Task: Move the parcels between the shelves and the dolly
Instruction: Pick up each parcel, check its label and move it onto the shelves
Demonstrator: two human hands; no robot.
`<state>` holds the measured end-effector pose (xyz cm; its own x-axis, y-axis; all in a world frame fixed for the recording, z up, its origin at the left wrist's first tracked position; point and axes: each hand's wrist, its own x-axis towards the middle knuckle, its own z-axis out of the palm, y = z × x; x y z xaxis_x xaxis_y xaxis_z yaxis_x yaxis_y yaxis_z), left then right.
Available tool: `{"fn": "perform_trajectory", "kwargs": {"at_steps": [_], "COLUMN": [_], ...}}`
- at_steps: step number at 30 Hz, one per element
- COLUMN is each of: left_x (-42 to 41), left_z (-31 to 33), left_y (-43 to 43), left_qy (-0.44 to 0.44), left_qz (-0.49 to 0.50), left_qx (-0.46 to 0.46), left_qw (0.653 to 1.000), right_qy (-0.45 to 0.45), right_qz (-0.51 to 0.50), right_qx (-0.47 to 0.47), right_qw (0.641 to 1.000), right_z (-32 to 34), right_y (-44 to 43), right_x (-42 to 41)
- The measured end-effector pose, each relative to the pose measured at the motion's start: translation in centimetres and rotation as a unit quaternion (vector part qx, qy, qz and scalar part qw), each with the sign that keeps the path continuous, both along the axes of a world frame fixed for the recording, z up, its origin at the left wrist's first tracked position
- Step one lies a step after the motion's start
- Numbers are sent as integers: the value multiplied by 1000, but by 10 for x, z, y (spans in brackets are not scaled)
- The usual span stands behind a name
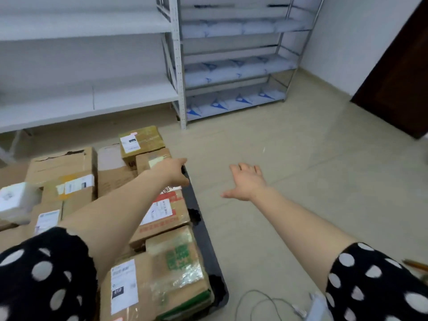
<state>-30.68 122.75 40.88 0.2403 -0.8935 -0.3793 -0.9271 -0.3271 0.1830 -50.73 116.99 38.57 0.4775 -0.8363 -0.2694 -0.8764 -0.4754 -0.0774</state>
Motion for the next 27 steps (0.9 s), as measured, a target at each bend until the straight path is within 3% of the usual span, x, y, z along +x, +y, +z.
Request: {"fn": "perform_trajectory", "kwargs": {"at_steps": [6,11,21,27], "left_x": [-50,-69,-149,-176], "left_z": [2,12,27,74], "left_y": [-52,-124,-359,-481], "left_qy": [25,11,-20,-77], "left_qz": [-65,-64,-1,-12], "left_qx": [5,-14,-19,-40], "left_qw": [998,998,1000,996], "right_qy": [16,-3,4,-46], "right_qz": [-37,-27,58,19], "right_qx": [-6,-30,-36,-30], "right_qw": [999,999,998,998], "right_z": [9,21,45,92], "right_y": [-28,-100,-342,-479], "right_x": [-42,-54,-122,-150]}}
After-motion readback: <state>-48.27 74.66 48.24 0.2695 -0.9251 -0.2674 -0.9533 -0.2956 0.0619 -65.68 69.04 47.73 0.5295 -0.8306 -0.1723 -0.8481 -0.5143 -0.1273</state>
